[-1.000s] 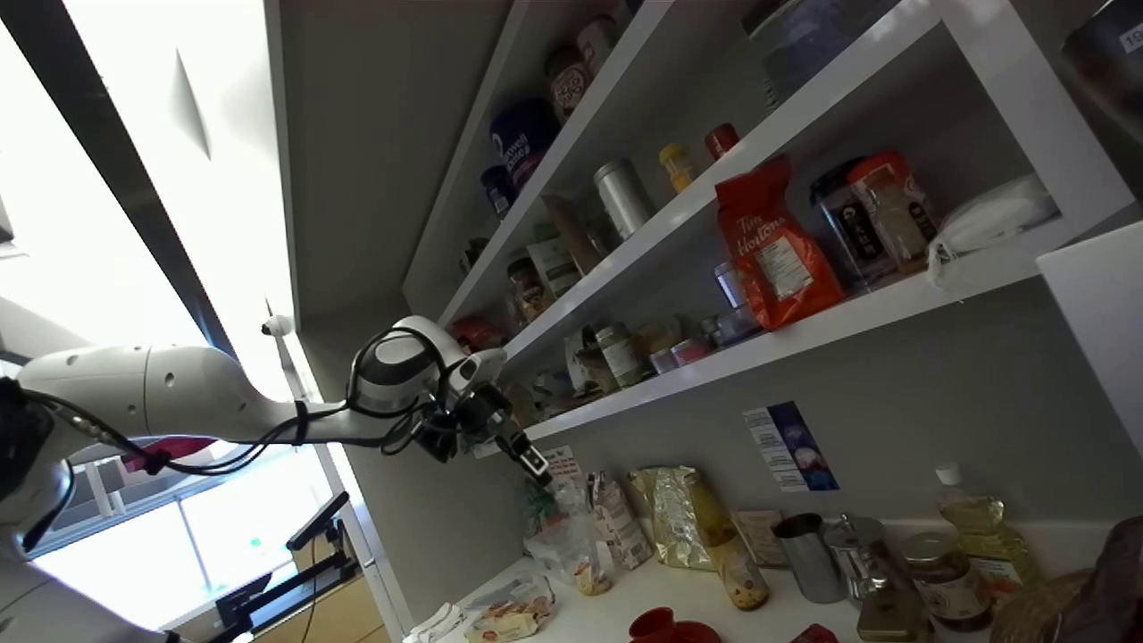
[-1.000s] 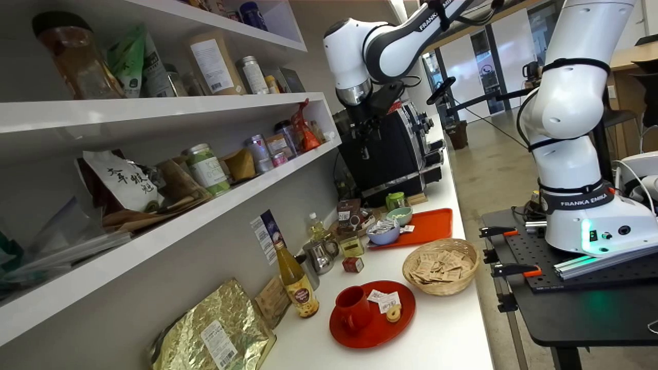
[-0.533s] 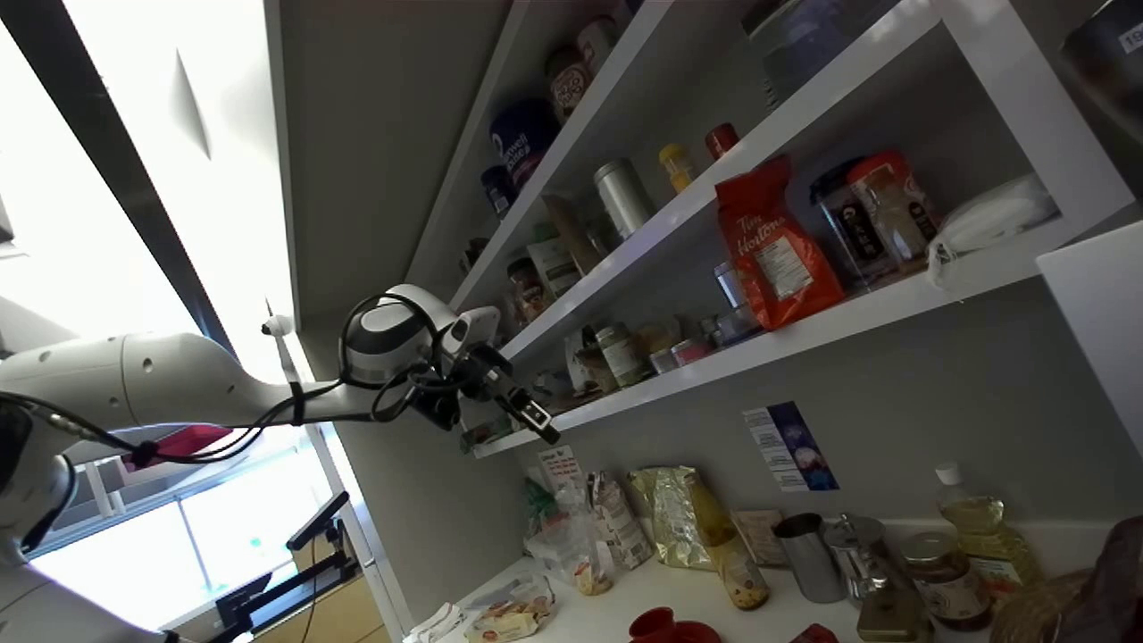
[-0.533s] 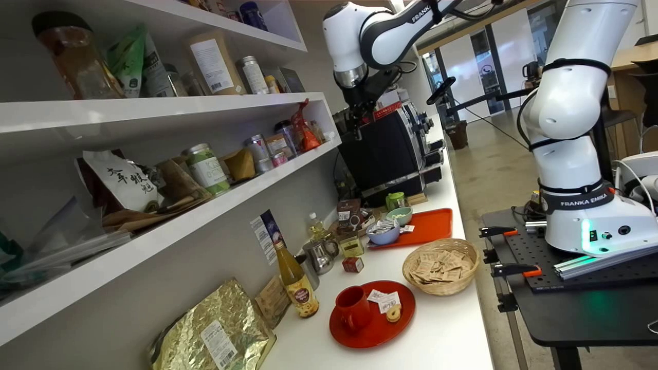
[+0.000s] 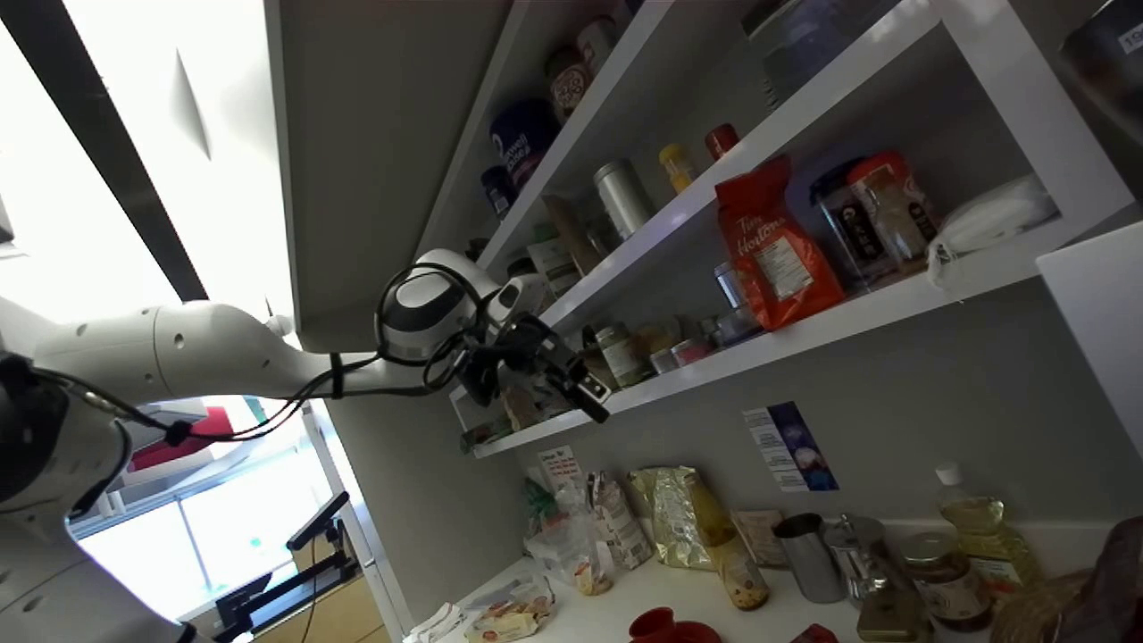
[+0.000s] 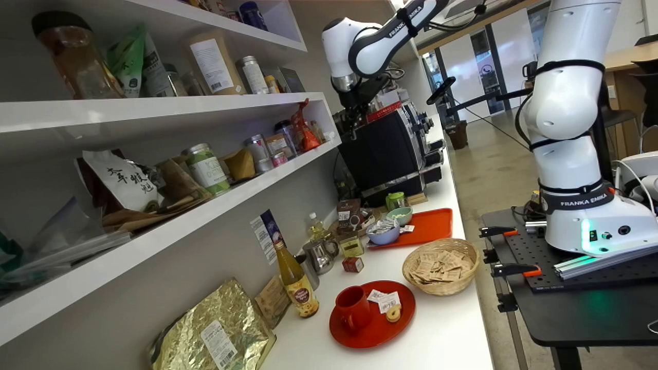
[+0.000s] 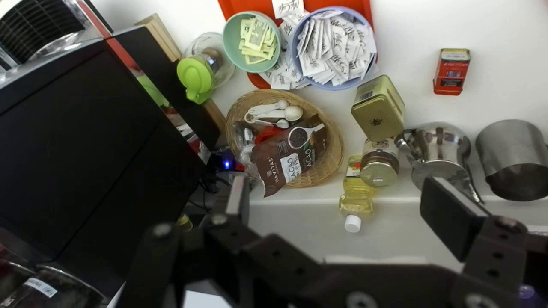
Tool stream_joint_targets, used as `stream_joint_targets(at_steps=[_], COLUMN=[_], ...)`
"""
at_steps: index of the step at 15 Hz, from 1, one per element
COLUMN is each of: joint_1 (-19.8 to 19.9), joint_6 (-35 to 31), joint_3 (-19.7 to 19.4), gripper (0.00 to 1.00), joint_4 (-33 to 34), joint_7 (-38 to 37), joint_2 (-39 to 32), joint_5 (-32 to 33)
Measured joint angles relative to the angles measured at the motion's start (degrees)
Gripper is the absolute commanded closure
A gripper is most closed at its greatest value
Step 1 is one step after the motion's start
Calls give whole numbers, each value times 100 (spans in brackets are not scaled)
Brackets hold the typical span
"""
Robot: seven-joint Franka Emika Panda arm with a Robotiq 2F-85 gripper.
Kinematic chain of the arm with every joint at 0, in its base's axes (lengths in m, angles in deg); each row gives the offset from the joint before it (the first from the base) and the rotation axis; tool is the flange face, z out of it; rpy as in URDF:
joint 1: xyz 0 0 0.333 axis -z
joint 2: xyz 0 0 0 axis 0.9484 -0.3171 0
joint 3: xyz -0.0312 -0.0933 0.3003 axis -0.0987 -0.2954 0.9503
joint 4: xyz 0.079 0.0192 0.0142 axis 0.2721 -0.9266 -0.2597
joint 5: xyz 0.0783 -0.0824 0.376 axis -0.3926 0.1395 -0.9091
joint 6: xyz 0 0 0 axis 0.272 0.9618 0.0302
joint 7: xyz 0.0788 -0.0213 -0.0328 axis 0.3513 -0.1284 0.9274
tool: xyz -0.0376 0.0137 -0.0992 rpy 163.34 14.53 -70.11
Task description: Put the orange bag on the counter
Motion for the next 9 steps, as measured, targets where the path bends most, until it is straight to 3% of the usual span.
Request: stream_joint_targets(at_steps=[4, 9], joint_1=[205, 413], joint_6=[-236, -1330], joint_3=[-430, -704], gripper=[0, 0], joint_4=[962, 1629], joint_7=[592, 282], joint_2=[-660, -1206], joint_5=[203, 1153])
